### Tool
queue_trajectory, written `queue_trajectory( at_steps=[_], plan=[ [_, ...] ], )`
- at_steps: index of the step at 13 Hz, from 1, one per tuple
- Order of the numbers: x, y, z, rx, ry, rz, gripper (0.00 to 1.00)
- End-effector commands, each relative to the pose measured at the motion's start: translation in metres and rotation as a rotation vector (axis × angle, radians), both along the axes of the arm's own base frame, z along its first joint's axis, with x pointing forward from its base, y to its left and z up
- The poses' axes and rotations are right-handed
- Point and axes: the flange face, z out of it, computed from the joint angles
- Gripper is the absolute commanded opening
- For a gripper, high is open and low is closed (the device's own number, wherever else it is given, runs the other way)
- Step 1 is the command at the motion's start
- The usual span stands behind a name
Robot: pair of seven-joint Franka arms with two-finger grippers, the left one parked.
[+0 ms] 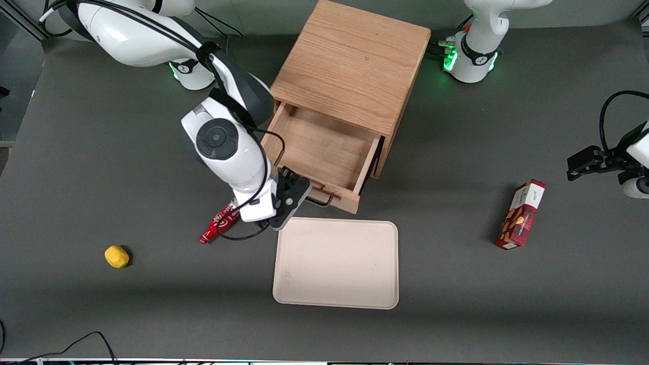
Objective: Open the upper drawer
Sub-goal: 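Pull the upper drawer outward from the cabinet with the right gripper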
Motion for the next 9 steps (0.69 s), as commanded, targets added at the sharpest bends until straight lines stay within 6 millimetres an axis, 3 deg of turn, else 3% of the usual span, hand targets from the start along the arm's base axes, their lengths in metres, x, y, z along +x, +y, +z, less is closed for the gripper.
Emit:
queue_trajectory(
  at_steps=[1,7,9],
  plan=[
    [0.027,-0.023,-0.001,0.011,-0.068,0.005,1.0],
    [0.061,-0.064,0.005,0.06,-0.118,-0.046,1.0],
    [0.072,-0.077,-0.002,0.112,-0.112,-0.038,1.0]
  ],
)
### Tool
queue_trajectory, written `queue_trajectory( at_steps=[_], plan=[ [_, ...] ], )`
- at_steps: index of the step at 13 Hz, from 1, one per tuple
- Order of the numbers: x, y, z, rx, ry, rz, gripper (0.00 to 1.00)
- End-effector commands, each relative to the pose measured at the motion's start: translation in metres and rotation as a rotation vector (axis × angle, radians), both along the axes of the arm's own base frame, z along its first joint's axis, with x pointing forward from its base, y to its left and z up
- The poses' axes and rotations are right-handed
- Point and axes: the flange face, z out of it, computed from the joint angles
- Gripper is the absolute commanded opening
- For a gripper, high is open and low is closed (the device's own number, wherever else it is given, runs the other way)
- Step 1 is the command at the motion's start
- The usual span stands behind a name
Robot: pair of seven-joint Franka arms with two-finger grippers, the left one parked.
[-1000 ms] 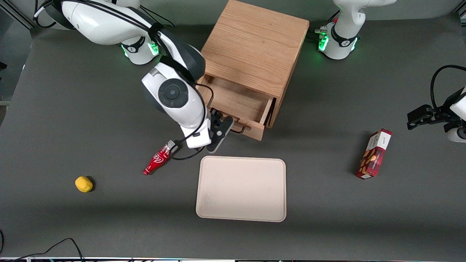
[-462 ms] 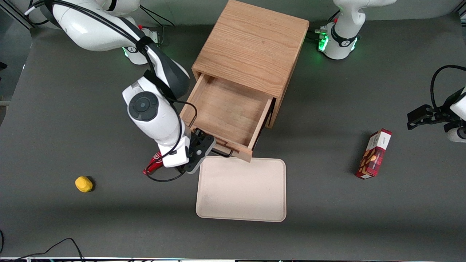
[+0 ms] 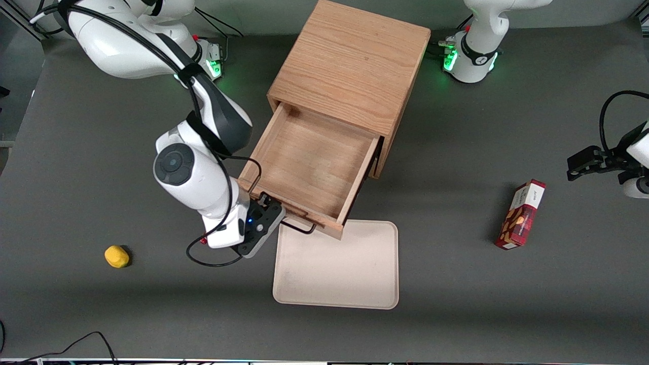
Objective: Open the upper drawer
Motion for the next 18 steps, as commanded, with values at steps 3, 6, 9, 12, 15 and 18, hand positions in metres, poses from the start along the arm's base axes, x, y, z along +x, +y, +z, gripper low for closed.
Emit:
queue_trajectory(
  at_steps=[3,6,9,12,15,18],
  plan=[
    [0.028,-0.027,0.01,0.14,-0.01,-0.067,1.0],
    [0.036,-0.036,0.03,0.32,0.054,-0.164,1.0],
    [0.036,-0.036,0.05,0.497,0.115,-0.236,1.0],
    [0.023,-0.06,0.117,0.524,0.128,-0.339,1.0],
    [-0.003,-0.144,0.157,0.314,0.116,-0.4,1.0],
    [-0.03,-0.224,0.185,-0.015,0.133,-0.462,1.0]
  ],
)
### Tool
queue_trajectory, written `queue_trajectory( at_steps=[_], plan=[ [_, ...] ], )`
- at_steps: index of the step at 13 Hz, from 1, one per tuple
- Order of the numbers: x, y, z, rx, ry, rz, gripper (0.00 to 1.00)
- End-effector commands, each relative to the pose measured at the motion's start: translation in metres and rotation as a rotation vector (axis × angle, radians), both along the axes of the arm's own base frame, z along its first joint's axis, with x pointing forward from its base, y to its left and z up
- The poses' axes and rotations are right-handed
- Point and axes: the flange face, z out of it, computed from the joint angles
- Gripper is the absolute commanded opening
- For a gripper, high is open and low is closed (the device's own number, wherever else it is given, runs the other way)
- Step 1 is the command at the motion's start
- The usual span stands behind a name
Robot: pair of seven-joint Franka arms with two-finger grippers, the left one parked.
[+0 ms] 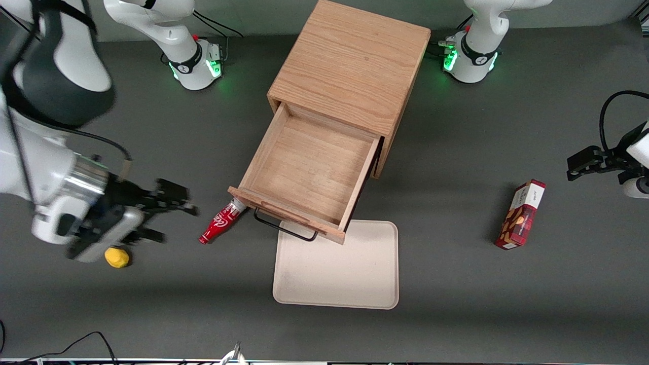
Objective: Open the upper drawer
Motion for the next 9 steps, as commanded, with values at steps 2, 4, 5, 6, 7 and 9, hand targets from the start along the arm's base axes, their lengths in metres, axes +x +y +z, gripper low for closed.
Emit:
queue_trajectory(
  at_steps=[2,4,5,6,7,9],
  plan=[
    [-0.046,-0.054,0.024,-0.255,0.131,-0.119,1.0],
    [-0.071,-0.067,0.048,-0.257,0.226,-0.424,1.0],
    [-0.078,-0.075,0.058,-0.272,0.223,-0.496,1.0],
    [-0.078,-0.082,0.061,-0.317,0.204,-0.51,1.0],
    [-0.078,-0.085,0.061,-0.328,0.201,-0.517,1.0],
    [-0.077,-0.101,0.062,-0.322,0.198,-0.546,1.0]
  ],
)
